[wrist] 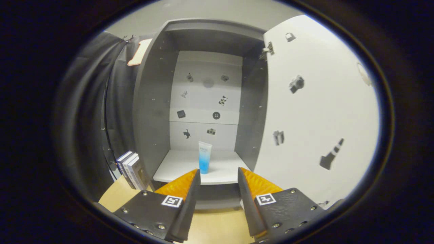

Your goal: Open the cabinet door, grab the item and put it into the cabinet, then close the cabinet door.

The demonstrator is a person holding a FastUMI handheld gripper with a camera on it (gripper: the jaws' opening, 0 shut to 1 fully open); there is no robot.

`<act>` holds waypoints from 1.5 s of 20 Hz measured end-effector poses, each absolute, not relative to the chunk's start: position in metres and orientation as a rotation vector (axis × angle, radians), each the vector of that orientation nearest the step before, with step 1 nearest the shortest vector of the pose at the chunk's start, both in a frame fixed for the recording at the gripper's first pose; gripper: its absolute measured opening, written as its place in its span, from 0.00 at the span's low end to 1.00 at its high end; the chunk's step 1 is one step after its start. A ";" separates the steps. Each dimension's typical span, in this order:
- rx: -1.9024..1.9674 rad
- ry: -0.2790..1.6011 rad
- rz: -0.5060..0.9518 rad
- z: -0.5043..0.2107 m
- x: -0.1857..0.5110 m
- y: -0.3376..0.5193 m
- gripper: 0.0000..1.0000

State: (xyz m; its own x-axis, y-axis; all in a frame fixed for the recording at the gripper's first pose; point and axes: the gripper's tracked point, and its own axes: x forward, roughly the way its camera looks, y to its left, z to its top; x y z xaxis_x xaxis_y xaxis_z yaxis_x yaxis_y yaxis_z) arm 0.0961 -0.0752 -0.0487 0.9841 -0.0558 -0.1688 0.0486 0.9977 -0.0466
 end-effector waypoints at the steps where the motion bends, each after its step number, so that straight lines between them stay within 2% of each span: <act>1: -0.038 0.170 -0.068 -0.045 0.078 -0.084 0.64; 9: 0.016 0.170 -0.223 -0.028 -0.047 -0.191 0.64; 15: 0.037 0.172 -0.355 -0.028 -0.095 -0.267 0.64; 21: 0.030 0.184 -0.393 -0.037 -0.097 -0.320 0.64; 30: 0.060 0.160 -0.276 -0.035 -0.063 -0.334 0.64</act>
State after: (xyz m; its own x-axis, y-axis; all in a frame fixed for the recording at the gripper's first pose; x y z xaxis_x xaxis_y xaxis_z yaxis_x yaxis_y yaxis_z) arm -0.0633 -0.3341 -0.0348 0.9495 -0.2665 -0.1655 0.2760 0.9605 0.0370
